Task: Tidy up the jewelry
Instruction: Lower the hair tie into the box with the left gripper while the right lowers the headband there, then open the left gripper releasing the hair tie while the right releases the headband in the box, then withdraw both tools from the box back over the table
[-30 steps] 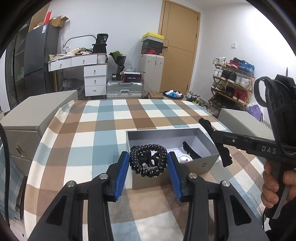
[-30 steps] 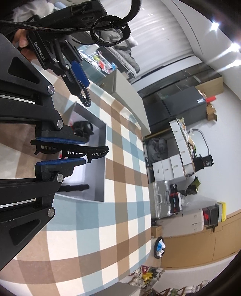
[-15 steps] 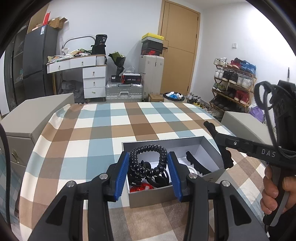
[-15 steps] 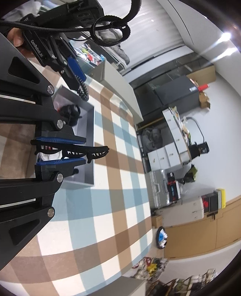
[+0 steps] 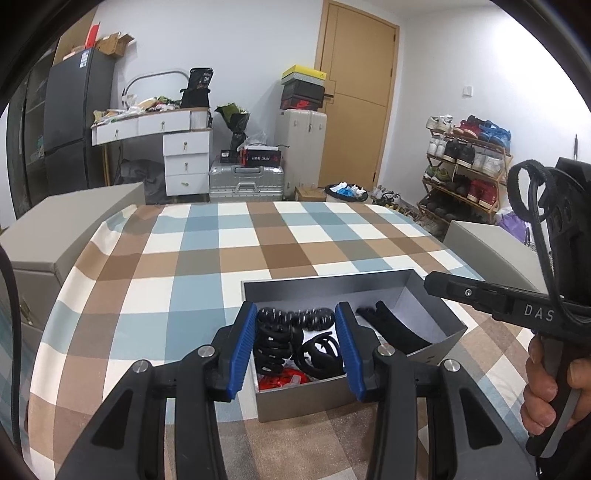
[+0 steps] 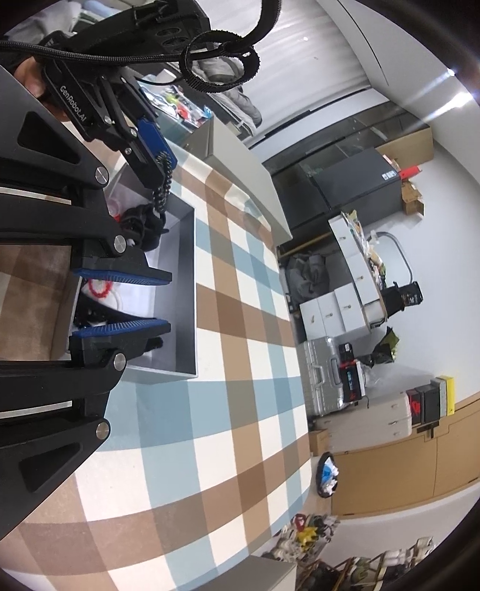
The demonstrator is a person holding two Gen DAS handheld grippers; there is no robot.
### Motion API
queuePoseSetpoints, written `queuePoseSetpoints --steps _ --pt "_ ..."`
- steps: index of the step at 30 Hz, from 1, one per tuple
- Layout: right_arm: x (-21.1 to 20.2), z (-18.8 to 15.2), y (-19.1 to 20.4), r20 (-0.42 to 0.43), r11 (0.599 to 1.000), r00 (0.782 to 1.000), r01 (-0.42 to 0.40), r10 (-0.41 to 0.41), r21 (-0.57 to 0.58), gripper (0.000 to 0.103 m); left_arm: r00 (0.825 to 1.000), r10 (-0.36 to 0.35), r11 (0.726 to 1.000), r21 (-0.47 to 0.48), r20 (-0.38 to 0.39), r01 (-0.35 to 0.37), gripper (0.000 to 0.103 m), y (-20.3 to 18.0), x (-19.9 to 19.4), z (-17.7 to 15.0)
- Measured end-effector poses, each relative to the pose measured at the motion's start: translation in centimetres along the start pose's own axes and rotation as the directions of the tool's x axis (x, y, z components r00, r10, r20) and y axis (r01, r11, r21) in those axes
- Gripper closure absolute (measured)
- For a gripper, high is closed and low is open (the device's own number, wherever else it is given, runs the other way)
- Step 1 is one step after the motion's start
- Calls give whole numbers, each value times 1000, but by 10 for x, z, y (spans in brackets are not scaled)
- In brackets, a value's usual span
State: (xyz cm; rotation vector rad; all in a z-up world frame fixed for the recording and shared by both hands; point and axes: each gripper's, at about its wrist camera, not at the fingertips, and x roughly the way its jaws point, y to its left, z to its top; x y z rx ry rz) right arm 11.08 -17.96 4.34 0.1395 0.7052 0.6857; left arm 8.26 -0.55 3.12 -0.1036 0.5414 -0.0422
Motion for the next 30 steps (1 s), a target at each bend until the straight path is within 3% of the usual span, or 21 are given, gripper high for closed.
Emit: queuePoseSetpoints --steps 3,6,10,15,16,18,20,22,23,30 --pt "-3 -1 2 3 1000 1000 4 -4 -12 82 1000 0 1000 9 -12 0 54 -2 3 -1" --pt "-4 -1 3 1 1000 1000 6 -6 -22 82 1000 7 1000 29 -15 -7 36 -5 3 -2" --pt "-6 -1 0 2 1000 1000 10 -10 -23 82 1000 18 999 50 -10 -18 24 -8 0 -3" --pt "-12 -5 -2 1 1000 1000 8 -8 -25 67 999 48 998 34 4 -49 4 -3 -8 -7" --pt "-14 -6 -2 0 999 1000 4 -4 -32 59 999 52 998 22 10 -52 1 -1 -11 -7" --pt "-18 -8 -1 4 999 1000 1 -1 -45 47 999 41 999 4 19 -41 1 3 -17 -10" --pt "-23 -10 -1 10 999 1000 -12 12 -51 20 999 33 999 2 18 -33 1 4 -22 -15" --pt "-28 -12 0 25 998 1000 -17 18 -62 5 999 33 999 5 19 -33 1 4 -25 -20" --pt "-31 -13 1 37 997 999 -19 22 -73 0 999 39 999 7 25 -39 1 3 -28 -23" --pt "-42 -31 8 97 991 995 9 5 -137 0 996 39 999 18 74 -40 1 -6 -40 -27"
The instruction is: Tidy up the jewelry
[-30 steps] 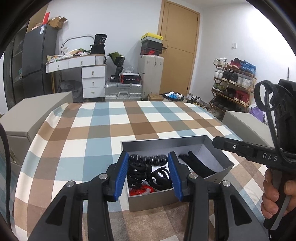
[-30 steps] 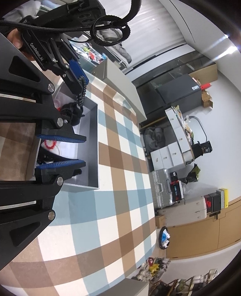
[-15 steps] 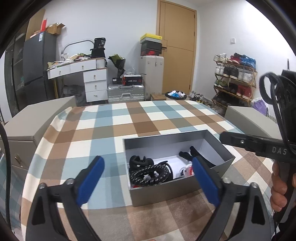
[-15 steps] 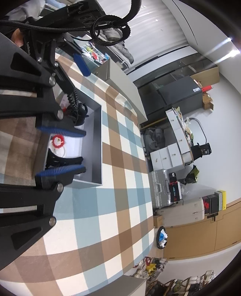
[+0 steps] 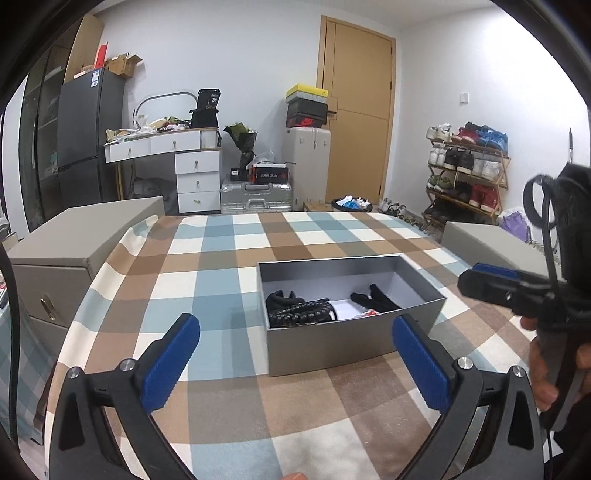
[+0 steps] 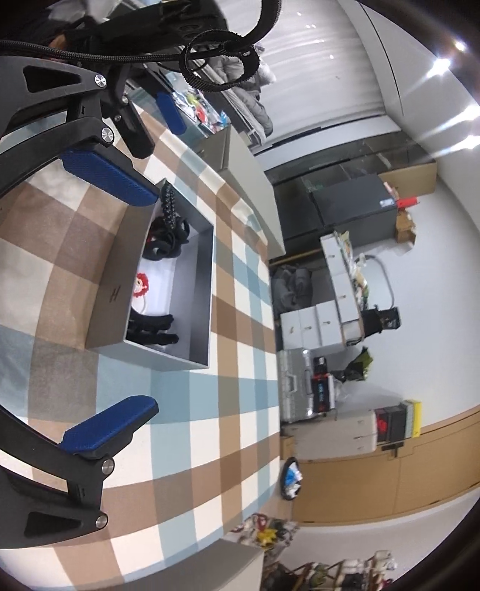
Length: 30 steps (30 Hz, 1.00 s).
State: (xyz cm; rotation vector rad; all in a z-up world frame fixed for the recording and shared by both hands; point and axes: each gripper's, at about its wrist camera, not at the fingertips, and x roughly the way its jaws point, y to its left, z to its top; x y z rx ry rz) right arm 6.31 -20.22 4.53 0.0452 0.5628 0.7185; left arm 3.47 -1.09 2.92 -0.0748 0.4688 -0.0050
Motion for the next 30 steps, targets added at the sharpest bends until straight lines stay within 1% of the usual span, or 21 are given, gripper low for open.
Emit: queuePoseSetpoints --steps 4,8,14,25,30 --pt "-2 -5 6 32 999 999 -10 12 -34 0 1000 -10 1000 19 0 10 1 -2 2 -5" --pt "-6 -11 15 70 995 998 12 -6 -95 0 1000 2 999 41 9 -3 1 -2 3 -11" --pt "-7 -18 21 115 990 993 32 -16 -137 0 1000 -5 1000 30 21 5 1 2 0 -11" --pt "-12 -25 23 136 988 990 47 -27 -147 0 1000 -1 1000 3 13 1 1 6 0 -12" --pt "-10 -24 22 123 988 992 45 -27 -147 0 1000 3 1000 9 7 -3 1 4 1 -12"
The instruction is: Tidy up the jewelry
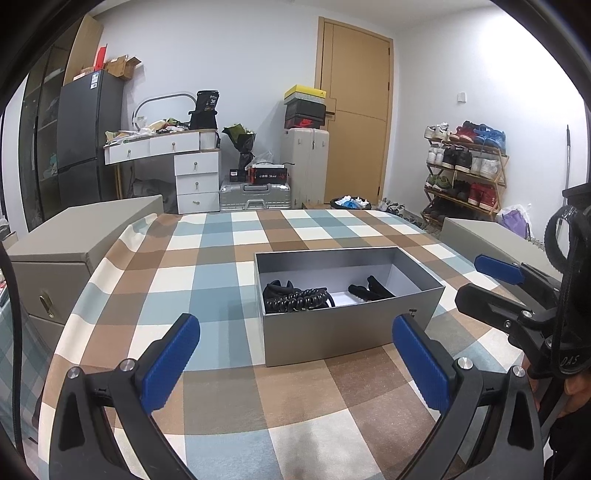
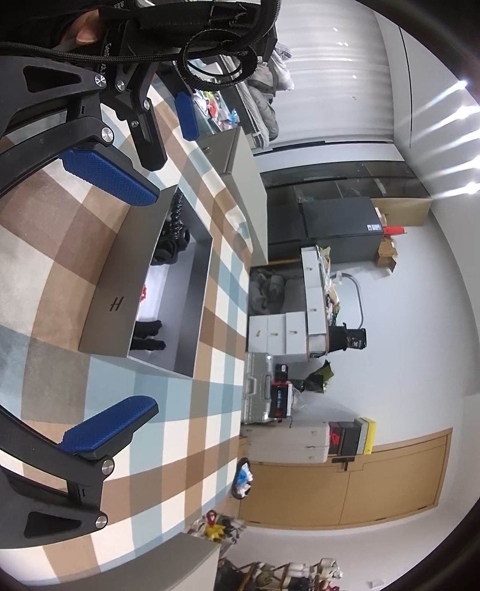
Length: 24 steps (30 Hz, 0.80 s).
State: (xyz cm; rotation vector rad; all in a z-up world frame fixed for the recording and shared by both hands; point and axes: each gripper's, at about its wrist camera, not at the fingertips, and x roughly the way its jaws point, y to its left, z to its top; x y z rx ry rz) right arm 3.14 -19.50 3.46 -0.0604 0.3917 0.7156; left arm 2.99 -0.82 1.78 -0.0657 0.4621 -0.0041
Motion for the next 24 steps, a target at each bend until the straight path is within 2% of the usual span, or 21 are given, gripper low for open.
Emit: queuePoseSetpoints --steps 24 --pt "4 -1 -1 -12 1000 1000 -5 5 8 0 1000 -5 1000 -7 -13 5 1 0 1 -1"
